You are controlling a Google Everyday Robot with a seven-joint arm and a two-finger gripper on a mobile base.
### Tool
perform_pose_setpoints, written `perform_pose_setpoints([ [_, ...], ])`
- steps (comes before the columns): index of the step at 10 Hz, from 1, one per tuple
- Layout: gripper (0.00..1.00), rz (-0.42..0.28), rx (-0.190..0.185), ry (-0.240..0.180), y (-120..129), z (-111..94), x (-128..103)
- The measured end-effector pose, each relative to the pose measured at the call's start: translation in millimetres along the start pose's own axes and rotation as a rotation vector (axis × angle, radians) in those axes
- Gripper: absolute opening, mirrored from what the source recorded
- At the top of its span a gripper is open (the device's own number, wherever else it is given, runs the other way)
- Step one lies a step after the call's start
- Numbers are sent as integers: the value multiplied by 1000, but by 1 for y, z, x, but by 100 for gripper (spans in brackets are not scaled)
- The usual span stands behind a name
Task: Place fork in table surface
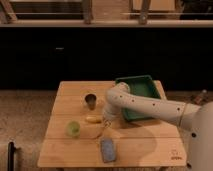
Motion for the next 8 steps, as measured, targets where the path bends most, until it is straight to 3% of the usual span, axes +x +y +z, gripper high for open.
perform_pose_setpoints([
  [2,79,3,4,1,0,0,-2],
  [8,80,-3,52,7,-5,-7,-5],
])
